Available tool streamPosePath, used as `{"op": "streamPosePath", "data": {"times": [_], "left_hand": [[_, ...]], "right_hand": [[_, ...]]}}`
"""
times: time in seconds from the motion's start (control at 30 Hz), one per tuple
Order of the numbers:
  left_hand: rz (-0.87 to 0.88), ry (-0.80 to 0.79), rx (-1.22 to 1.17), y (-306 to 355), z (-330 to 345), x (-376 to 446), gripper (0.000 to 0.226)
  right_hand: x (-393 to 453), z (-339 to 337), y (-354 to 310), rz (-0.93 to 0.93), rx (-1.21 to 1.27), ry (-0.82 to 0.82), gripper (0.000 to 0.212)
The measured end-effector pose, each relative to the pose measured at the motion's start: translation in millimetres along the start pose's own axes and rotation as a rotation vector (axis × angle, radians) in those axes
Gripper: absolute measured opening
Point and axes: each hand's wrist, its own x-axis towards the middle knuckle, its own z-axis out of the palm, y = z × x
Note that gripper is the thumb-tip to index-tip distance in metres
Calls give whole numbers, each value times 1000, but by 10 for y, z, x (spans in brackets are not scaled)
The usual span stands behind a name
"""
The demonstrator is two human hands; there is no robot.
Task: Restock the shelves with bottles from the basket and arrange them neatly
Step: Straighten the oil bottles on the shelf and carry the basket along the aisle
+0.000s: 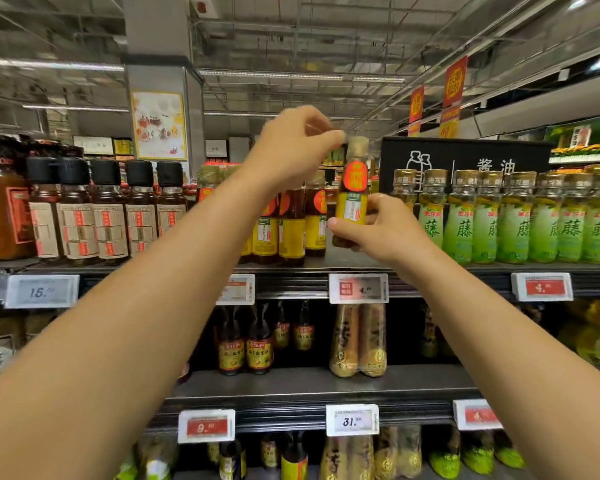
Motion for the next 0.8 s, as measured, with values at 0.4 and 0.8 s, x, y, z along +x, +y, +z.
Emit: {"op": "streamPosePath", "data": {"times": [0.4, 0.8], "left_hand": [[108, -326, 537, -395, -318, 84, 39], [169, -288, 523, -507, -280, 136, 41]], "right_hand": [[302, 244, 286, 111, -228, 27, 30], [213, 197, 223, 181, -465, 45, 53]]}}
